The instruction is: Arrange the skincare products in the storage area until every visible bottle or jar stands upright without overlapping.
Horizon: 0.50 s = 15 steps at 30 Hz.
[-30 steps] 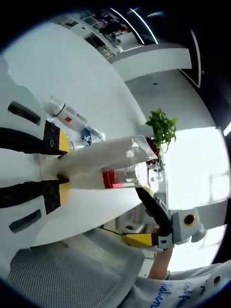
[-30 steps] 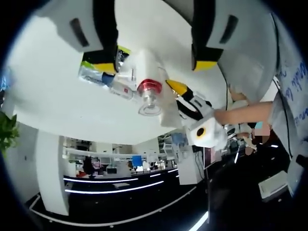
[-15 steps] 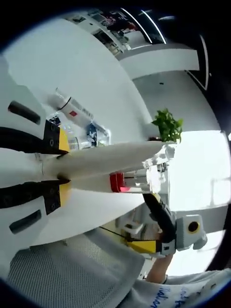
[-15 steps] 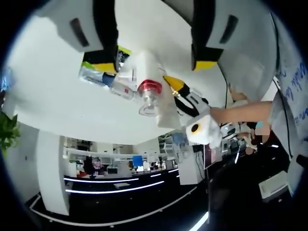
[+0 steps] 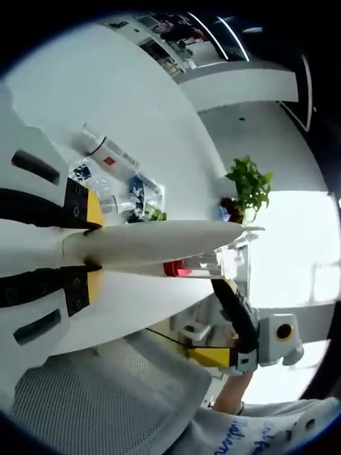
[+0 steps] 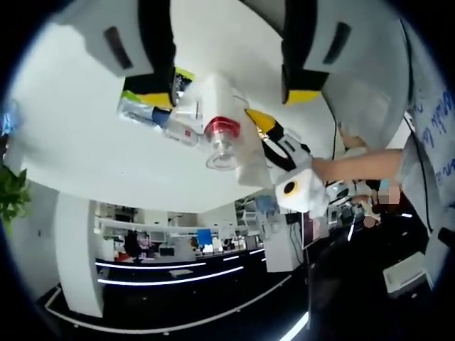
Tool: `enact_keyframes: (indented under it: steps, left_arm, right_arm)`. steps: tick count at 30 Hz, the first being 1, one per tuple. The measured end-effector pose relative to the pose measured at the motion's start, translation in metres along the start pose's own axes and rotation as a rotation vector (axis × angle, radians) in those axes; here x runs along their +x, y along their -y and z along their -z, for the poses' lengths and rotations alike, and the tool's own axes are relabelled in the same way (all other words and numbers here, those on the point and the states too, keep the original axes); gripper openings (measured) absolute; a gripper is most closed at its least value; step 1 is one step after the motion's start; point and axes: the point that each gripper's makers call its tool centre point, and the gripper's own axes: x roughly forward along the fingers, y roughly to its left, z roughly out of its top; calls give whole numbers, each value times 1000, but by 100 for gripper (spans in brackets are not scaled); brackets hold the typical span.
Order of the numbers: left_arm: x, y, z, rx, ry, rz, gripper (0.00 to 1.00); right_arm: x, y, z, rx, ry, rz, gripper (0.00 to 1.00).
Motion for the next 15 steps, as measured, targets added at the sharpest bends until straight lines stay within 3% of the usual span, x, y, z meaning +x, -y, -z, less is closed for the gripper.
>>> enact_keyframes:
  steps: [15]
  left_arm:
    - [0, 1, 0, 8, 3, 15, 16]
  right_arm:
    - [2, -2, -1, -6, -5, -8, 62]
